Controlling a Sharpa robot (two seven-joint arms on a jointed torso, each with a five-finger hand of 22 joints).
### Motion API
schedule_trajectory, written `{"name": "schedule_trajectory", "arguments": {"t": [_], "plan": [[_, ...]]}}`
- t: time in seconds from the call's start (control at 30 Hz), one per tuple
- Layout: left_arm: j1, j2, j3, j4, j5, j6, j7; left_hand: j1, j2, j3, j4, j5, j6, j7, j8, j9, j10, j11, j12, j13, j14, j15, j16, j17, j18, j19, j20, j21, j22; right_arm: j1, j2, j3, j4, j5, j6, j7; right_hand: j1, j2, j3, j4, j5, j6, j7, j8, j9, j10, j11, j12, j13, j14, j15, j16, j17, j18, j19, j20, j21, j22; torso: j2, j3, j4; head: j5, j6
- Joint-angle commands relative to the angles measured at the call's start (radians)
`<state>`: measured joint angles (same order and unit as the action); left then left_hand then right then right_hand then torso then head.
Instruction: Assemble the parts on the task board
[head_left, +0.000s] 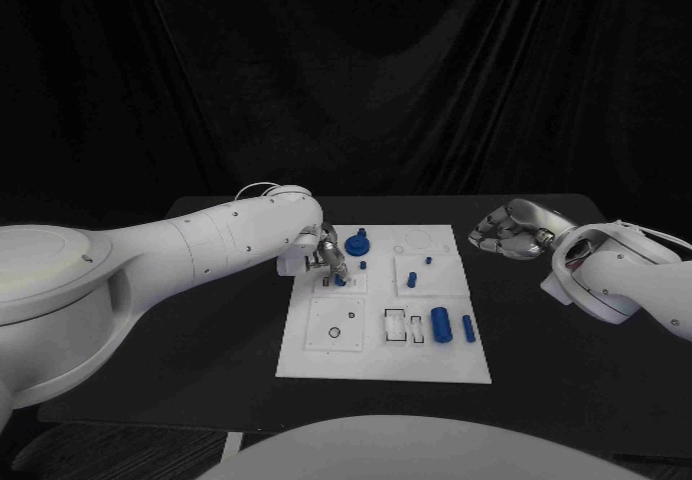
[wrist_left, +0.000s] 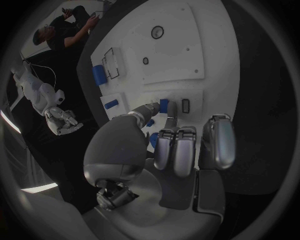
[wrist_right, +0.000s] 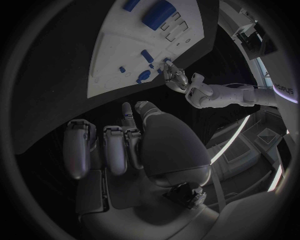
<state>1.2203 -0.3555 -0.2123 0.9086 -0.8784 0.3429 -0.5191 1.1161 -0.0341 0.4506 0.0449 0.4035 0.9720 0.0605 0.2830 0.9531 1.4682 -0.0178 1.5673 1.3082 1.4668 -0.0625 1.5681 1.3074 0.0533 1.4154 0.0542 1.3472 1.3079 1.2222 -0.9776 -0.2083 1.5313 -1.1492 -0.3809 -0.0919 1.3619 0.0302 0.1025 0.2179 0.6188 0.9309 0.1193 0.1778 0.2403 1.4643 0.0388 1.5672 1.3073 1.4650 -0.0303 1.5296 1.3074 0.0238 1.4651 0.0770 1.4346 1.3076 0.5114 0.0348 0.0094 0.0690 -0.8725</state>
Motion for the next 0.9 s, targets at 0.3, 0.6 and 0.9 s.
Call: {"name": "schedule_trajectory", "arguments": {"t": [0.3,0.6,0.9], "plan": [[-0.009,0.003,0.001,0.001,0.007,-0.026,0.004,-0.022,0.033,0.007,-0.049,-0.157,0.000,-0.003,-0.037,-0.014,0.103,0.009,0.003,0.263,0.104,0.011,0.003,0.263,0.007,-0.012,0.008,-0.014,0.182,-0.006,0.000,0.001,0.000,0.001,0.008,-0.010,0.007,-0.001,0.005,0.000,0.003,0.007,-0.001,0.003,0.001,0.106,0.000,0.004,0.263,0.086,-0.001,-0.007,0.170,0.015,0.034,-0.001,-0.006,0.210,0.000,0.0001,-0.0004,0.001,0.000],[-0.012,0.003,0.001,0.003,0.007,-0.024,-0.002,-0.064,0.034,-0.091,0.005,-0.284,0.004,0.006,-0.073,-0.035,0.103,0.017,0.003,0.263,0.104,0.017,0.003,0.263,0.009,-0.016,0.012,-0.020,0.181,-0.007,0.002,0.001,-0.003,0.001,0.012,-0.011,0.007,-0.001,0.005,0.000,0.003,0.007,-0.001,0.003,0.001,0.106,0.000,0.004,0.263,0.085,-0.001,-0.008,0.169,0.015,0.034,-0.001,-0.007,0.210,0.000,0.0002,0.0002,0.003,0.000],[-0.014,0.002,0.001,0.005,0.007,-0.016,-0.007,-0.095,0.027,-0.157,0.041,-0.342,0.004,0.014,-0.089,-0.041,0.103,0.024,0.003,0.263,0.104,0.024,0.003,0.263,0.010,-0.018,0.018,-0.025,0.179,-0.008,0.003,0.001,-0.004,0.001,0.014,-0.012,0.007,-0.001,0.005,0.000,0.003,0.007,-0.001,0.003,0.001,0.106,0.000,0.004,0.263,0.085,-0.001,-0.008,0.169,0.015,0.034,-0.001,-0.007,0.210,0.000,0.0000,-0.0001,0.003,0.000]]}}
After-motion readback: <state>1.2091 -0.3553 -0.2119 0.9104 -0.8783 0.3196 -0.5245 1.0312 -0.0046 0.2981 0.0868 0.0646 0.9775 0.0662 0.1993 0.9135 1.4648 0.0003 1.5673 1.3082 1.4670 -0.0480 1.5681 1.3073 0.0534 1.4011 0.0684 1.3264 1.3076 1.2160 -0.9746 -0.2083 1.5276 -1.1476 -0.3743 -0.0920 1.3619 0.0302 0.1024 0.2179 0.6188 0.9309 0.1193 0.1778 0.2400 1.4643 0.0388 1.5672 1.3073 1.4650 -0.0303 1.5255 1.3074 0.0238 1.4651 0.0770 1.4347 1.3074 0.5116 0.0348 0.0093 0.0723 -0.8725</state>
